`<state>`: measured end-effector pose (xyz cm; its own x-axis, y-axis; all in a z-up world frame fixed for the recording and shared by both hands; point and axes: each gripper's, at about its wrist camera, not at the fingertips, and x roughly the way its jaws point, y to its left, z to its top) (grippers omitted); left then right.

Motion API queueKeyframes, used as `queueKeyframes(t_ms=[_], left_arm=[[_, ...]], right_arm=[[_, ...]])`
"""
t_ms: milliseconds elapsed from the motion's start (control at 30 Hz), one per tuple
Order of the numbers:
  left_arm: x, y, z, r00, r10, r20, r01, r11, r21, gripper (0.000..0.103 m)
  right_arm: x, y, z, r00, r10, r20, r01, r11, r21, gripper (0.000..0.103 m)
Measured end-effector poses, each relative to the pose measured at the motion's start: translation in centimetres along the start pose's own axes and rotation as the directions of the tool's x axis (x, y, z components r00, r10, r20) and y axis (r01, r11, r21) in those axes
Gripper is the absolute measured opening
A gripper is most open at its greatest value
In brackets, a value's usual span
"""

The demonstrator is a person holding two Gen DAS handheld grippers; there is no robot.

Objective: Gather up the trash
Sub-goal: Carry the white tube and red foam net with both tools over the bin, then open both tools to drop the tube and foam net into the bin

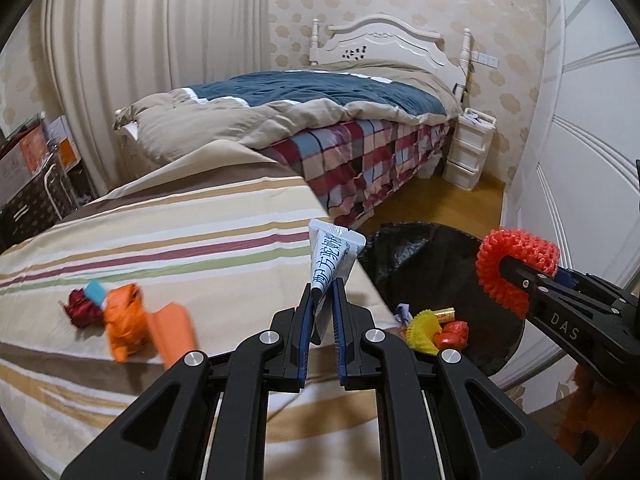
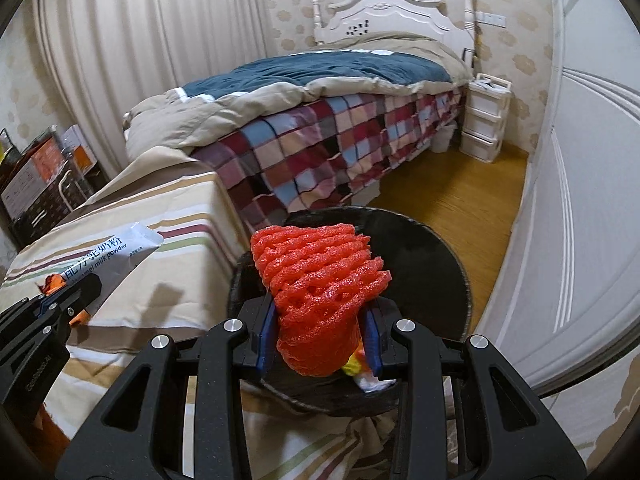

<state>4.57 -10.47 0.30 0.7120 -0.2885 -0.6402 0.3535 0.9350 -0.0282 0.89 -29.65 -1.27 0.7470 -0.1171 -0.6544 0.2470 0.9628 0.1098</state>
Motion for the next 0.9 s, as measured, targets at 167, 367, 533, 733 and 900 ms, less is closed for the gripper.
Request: queueKeyframes(t_ms=[167,367,533,733,900], left_arm=[[1.6,-1.7,0.5,1.0,-0.004,-0.014,0.004,1.0,0.021,0.011],[3.4,-3.7,0.9,0.999,-0.011,-0.031,0.013,0.999,0.049,0.011],[4.7,-4.8,1.0,0.999,-0.015,-0.048,0.018,0.998,0.063,0.011],[6.0,-5.9,1.1,0.997,-0.015,-0.07,0.021,0.997,0.079,0.011],[6.5,-6.9,1.4,0.997,-0.007,-0.077,0.015,0.994,0.104,0.011]], right_arm=[[0.7,-1.8,-0.1,1.0,-0.018,-0.01,0.018,1.0,0.024,0.034],[1.5,-3.6,-0.1,0.999,-0.036,-0.02,0.037,0.998,0.055,0.034],[2.3,-4.6,-0.2,0.998,-0.05,-0.029,0.052,0.996,0.07,0.034],[3.5,-5.6,0.0,0.998,-0.057,-0.042,0.06,0.995,0.082,0.034],[4.3,-5.8,0.0,0.996,-0.065,-0.053,0.069,0.994,0.081,0.035]])
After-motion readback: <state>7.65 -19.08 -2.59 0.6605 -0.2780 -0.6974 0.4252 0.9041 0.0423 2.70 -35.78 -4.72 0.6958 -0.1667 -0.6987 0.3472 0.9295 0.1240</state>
